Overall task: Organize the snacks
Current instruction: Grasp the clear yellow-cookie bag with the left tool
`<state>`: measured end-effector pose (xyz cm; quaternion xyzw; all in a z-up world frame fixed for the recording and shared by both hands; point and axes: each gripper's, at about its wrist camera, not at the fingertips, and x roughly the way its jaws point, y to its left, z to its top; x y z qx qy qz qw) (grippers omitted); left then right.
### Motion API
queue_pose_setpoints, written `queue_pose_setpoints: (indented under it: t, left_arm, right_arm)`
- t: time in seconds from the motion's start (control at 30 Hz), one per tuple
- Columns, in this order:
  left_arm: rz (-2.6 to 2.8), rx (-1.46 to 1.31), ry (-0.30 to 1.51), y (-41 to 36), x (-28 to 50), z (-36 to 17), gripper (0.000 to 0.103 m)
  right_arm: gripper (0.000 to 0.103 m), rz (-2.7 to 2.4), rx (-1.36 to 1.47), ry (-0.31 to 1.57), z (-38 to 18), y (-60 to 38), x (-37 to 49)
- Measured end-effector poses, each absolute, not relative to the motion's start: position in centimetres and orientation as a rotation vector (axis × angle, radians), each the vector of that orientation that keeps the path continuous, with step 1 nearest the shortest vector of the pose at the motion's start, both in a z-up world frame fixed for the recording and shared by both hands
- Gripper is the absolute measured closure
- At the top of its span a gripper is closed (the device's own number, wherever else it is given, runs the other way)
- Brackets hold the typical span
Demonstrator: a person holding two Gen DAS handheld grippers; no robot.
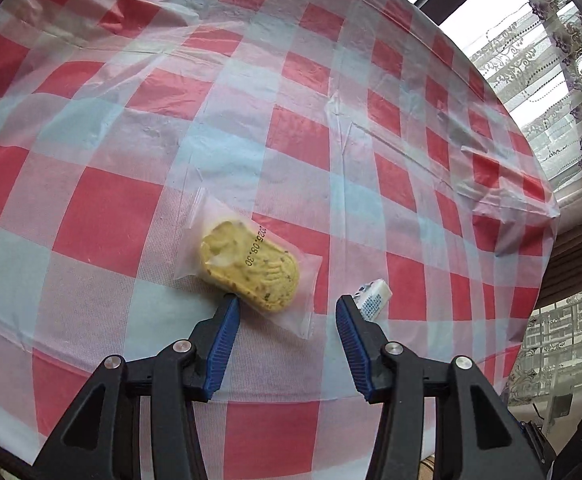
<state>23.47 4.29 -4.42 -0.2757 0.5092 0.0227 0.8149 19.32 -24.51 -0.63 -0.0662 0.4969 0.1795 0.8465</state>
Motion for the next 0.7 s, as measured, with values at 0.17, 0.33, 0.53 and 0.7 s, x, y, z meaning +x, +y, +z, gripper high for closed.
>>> queue_pose_setpoints:
  t: [0.17, 0.33, 0.53, 0.7]
  left_arm:
    - [0.054, -0.575, 1.074, 4.5, 25.5, -4.3, 0.052]
    - [0.069, -0.537, 1.058, 4.6, 27.6, -4.1, 0.046]
    - [0.090, -0.417, 1.038, 4.0, 29.5, -4.0, 0.042]
    - [0.086, -0.189, 1.029, 1.8, 30.3, -4.4, 0.042]
  right_arm:
    - [0.037, 0.405, -0.157, 1.051, -0.9, -22.7, 20.1]
    - [0.037, 0.423, -0.163, 1.047, -1.2, -20.9, 21.1]
    - [0.037, 0.485, -0.211, 1.025, -1.4, -17.8, 22.4]
    - [0.037, 0.549, -0.259, 1.018, -1.9, -15.0, 23.5]
